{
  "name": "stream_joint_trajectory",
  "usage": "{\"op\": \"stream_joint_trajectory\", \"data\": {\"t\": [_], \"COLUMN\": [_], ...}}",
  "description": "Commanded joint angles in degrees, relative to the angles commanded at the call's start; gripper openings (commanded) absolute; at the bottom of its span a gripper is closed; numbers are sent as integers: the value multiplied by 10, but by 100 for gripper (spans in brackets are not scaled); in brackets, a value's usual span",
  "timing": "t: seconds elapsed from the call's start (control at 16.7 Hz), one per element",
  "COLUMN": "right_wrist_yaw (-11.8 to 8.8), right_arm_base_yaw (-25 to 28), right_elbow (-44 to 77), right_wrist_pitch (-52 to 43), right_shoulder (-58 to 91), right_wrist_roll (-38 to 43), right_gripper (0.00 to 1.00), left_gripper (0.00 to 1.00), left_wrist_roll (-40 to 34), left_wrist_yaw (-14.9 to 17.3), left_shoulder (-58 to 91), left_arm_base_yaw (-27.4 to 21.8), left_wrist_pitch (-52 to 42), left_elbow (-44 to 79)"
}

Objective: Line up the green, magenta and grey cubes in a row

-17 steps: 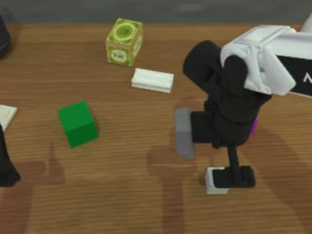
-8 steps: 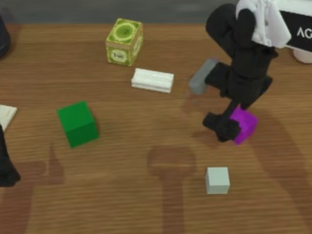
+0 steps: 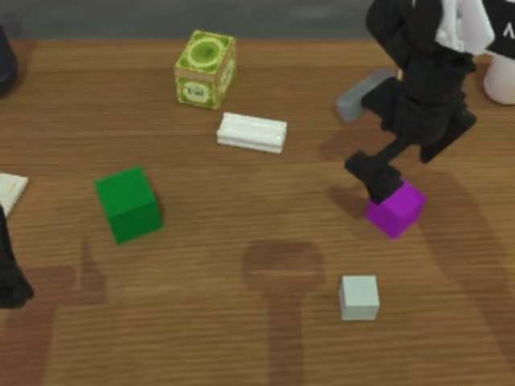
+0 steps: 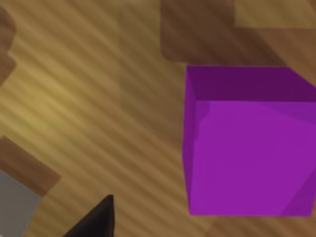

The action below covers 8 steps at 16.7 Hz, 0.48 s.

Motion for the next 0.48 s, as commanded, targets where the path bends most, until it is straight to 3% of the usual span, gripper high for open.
{"op": "stream_joint_trajectory", "data": {"t": [0.18,0.48], "right_wrist_yaw": [0,1], "right_arm_base_yaw": [-2,-2], "right_elbow": [-17,-84], "right_wrist_pitch": [23,139], "right_shoulder": [10,52], "right_wrist_roll": [2,3], "right_gripper": [100,100], "left_gripper": [100,100], "left_wrist_roll": [0,0], "left_wrist_yaw": [0,0], "left_shoulder": [0,0], "left_arm_base_yaw": [0,0], "left_wrist_pitch": [0,0], "left_elbow": [0,0]}}
